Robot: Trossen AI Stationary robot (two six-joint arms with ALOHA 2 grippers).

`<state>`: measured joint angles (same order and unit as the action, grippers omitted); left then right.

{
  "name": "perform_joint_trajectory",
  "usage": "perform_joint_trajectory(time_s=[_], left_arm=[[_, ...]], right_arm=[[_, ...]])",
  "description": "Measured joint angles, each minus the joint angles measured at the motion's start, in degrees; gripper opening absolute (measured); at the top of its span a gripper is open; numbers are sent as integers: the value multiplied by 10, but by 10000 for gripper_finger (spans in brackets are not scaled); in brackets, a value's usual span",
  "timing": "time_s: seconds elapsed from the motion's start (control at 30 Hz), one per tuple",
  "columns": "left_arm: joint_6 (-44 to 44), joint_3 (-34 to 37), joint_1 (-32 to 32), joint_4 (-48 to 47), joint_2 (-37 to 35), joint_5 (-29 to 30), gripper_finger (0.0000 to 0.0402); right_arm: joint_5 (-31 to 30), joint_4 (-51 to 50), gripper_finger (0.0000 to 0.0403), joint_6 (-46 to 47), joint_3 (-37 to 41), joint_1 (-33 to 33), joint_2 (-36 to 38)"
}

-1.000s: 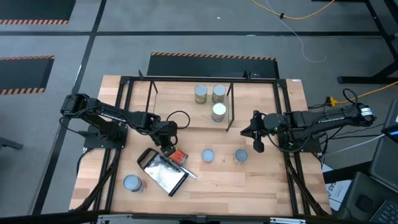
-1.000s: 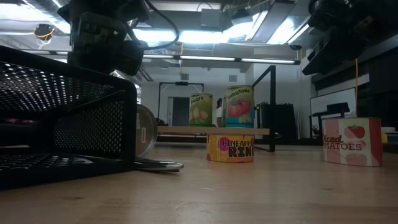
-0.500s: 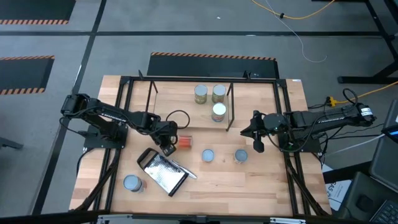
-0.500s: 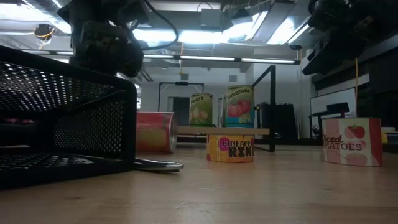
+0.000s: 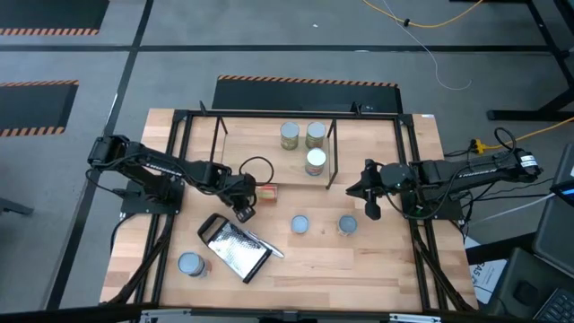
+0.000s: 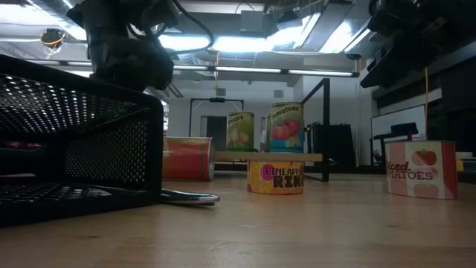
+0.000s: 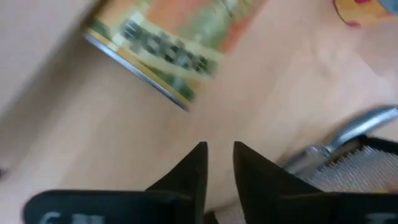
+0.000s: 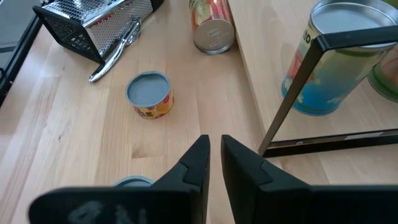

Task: Pick and place cans onto a shelf
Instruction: Put the canned pineapple on the shelf

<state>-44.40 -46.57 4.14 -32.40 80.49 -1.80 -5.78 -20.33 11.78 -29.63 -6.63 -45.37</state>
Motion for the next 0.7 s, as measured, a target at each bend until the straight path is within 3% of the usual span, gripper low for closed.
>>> perform_joint_trajectory(time_s=[0.27, 0.7], left_arm=[[0, -1, -5, 3, 4, 32, 139], [21, -1, -7, 67, 63, 39, 144]], right_arm=[[0, 0, 45, 0, 0, 0, 0], [4, -3, 45, -1, 1, 0, -5]])
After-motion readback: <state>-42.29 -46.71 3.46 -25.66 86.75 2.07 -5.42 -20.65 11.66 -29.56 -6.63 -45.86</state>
